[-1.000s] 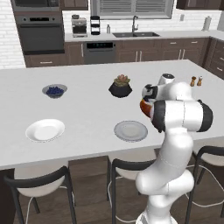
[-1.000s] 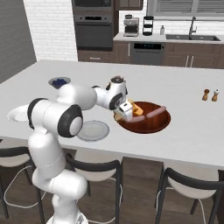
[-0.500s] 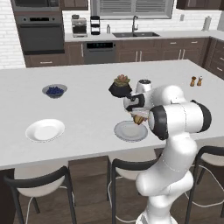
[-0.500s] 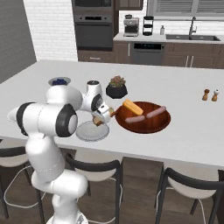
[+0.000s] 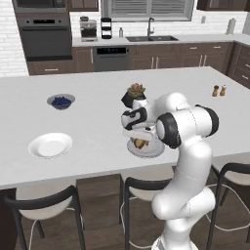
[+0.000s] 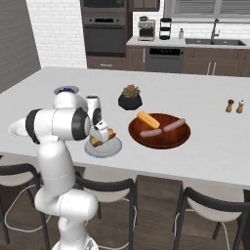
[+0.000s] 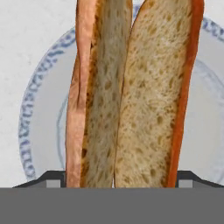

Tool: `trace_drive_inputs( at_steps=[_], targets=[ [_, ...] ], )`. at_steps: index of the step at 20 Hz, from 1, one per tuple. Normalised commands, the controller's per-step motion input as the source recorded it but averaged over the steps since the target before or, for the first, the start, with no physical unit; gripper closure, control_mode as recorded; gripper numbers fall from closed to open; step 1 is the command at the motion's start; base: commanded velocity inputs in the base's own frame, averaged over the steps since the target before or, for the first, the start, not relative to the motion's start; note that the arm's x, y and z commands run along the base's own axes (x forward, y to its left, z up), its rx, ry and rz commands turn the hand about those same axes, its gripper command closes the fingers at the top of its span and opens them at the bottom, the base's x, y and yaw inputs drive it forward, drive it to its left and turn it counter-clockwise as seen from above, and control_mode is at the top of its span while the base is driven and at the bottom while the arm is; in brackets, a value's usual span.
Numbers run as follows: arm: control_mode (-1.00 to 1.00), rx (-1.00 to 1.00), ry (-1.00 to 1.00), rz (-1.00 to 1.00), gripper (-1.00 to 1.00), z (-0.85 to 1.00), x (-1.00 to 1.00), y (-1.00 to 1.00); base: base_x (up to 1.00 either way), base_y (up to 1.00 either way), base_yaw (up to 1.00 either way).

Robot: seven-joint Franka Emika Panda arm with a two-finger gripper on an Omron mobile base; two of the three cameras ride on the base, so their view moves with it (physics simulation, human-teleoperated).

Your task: Place one bun and one sausage from the bowl on each plate.

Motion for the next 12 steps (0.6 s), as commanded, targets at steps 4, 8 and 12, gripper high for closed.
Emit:
trace_drive_inputs(
  at_steps=[4, 8, 12],
  targets=[
    [-1.0, 0.0, 0.0, 0.0, -1.0, -0.07, 0.0, -0.06, 0.0, 0.0, 0.0],
    [-1.0, 0.0, -0.1, 0.0, -1.0, 0.55, -0.13, -0.11, 0.0, 0.0, 0.0],
    [-1.0, 0.0, -0.08, 0.0, -1.0, 0.56, -0.57, -0.44, 0.0, 0.0, 0.0]
  ],
)
